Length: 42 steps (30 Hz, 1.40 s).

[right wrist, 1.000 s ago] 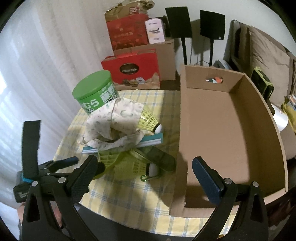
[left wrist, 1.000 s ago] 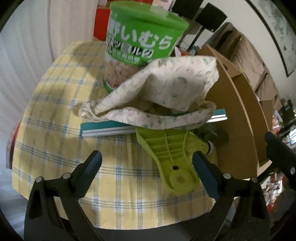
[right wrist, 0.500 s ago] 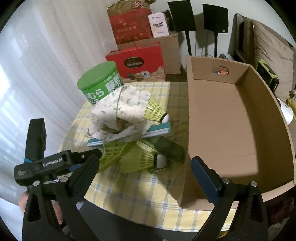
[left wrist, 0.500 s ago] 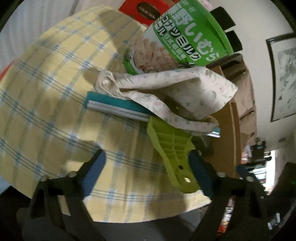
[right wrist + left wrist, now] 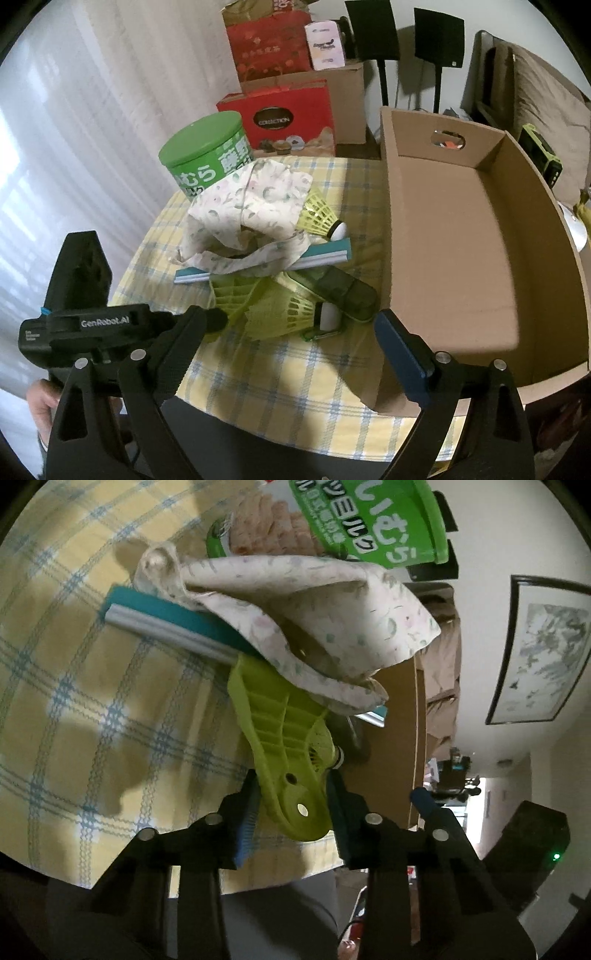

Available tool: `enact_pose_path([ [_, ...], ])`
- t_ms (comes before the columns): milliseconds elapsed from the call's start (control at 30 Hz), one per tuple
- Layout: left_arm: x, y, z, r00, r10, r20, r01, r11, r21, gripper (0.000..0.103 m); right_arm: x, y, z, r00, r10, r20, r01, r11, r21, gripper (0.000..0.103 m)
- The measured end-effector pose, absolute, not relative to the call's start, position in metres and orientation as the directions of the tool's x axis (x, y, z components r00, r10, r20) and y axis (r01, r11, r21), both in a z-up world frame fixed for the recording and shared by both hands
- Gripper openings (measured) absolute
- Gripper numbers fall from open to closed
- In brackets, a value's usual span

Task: Organize objects
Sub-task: 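Grasp the lime-green clip with the teal ruler using the left tool, then lift the clip and ruler and carry them over the cardboard box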

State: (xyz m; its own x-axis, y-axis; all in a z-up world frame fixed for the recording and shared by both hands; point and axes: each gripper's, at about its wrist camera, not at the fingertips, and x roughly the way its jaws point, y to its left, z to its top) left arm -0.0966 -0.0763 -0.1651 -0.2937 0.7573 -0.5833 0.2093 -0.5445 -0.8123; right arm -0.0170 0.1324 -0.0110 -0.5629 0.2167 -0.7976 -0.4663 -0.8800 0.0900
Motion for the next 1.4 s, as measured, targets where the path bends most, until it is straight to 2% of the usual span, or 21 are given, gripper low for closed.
enact_pose_path([
  [167,-0.097,-0.076,-0.161,-0.329,0.751,-0.573,0.211,-0.533,-0.820,0.031,-0.018,0.130,-0.010,-0.566,0.217,-0.796,-0.462,-0.882,0.088,0.094],
  [333,-0.092,-0.079,-0.148,-0.349,0.747,-0.565,0.186,-0.536,-0.824,0.021,-0.019,0.127,-0.010,-0.571,0.211,-0.794,-0.456,-0.885,0.093,0.094],
  [467,-0.087,-0.091,-0.142,-0.366,0.752,-0.548,0.186,-0.517,-0.835,0.015,-0.020,0.127,-0.014,-0.595,0.150,-0.790,-0.429,-0.890,0.154,0.094],
  [600,-0.084,-0.097,-0.136,-0.386,0.753,-0.534,0.179,-0.506,-0.844,0.010,-0.022,0.129,-0.018,-0.589,0.145,-0.795,-0.428,-0.890,0.155,0.087],
  [800,-0.080,-0.097,-0.126,-0.387,0.757,-0.526,0.151,-0.510,-0.846,0.009,-0.026,0.135,-0.025,-0.573,0.160,-0.804,-0.427,-0.895,0.127,0.082],
  [900,-0.082,-0.096,-0.120,-0.385,0.765,-0.517,0.138,-0.506,-0.851,0.009,-0.030,0.135,-0.029,-0.573,0.156,-0.805,-0.401,-0.909,0.109,0.076],
  [1033,-0.072,-0.113,-0.121,-0.382,0.779,-0.498,0.128,-0.489,-0.863,0.009,-0.032,0.132,-0.035,-0.577,0.112,-0.809,-0.356,-0.926,0.125,0.074],
  [1267,-0.070,-0.130,-0.109,-0.397,0.781,-0.483,0.104,-0.485,-0.869,0.009,-0.026,0.114,-0.040,-0.556,0.114,-0.823,-0.248,-0.968,0.033,0.074],
  [1333,-0.069,-0.131,-0.104,-0.398,0.785,-0.475,0.093,-0.481,-0.872,0.009,-0.027,0.111,-0.045,-0.536,0.141,-0.832,-0.246,-0.969,-0.006,0.069],
  [1400,-0.070,-0.128,-0.099,-0.396,0.790,-0.467,0.085,-0.475,-0.876,0.009,-0.030,0.109,-0.046,-0.528,0.169,-0.832,-0.242,-0.969,-0.043,0.047],
])
